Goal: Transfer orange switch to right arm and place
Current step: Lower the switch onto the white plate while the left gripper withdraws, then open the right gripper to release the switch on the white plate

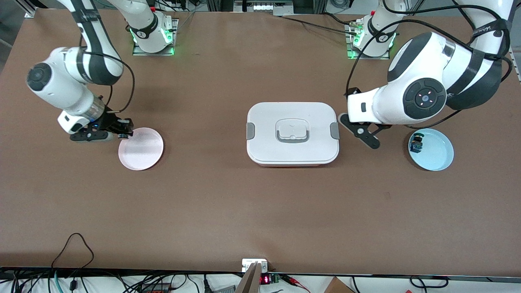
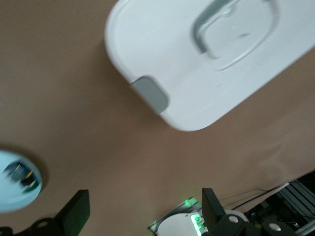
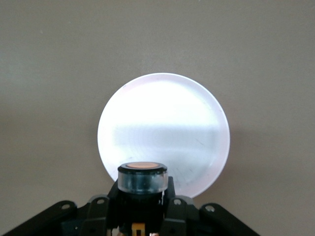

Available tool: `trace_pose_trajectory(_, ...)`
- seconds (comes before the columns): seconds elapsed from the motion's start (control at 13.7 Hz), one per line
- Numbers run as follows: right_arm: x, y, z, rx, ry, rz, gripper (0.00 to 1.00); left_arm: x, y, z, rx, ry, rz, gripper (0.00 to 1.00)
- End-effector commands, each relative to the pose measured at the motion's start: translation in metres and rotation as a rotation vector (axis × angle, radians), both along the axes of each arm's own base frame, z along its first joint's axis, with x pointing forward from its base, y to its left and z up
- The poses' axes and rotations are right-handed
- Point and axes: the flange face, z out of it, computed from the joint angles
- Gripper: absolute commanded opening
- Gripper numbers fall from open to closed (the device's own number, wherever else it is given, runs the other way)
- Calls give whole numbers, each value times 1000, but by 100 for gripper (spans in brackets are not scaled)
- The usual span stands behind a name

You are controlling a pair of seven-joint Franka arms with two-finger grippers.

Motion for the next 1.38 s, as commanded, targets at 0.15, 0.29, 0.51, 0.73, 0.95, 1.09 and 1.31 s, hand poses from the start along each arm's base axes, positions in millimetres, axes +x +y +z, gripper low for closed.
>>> trace_pose_trajectory(0.15,7,3,-63,-28,-45,4,0,13,44,35,167,-68,79,100)
trace_pose_trajectory(0.29,9,3,-88,-37,-78,-1,0,19,74,62,177,-144,173,100)
trace_pose_trajectory(0.51,7,2,-110,-41,-84,-10,2,13,111,97,140,-311,307,100)
trace_pose_trajectory(0.73,7,2,-113,-41,-81,-19,36,-4,162,103,51,-379,467,100)
trace_pose_trajectory(0.95,13,3,-96,-40,-113,-8,100,-28,185,108,-34,-465,527,100)
trace_pose_trajectory(1.09,16,4,-72,-35,-116,-2,100,-28,193,106,-5,-492,524,100)
trace_pose_trajectory(1.31,27,6,-26,-21,-77,9,100,-32,198,110,9,-465,547,100)
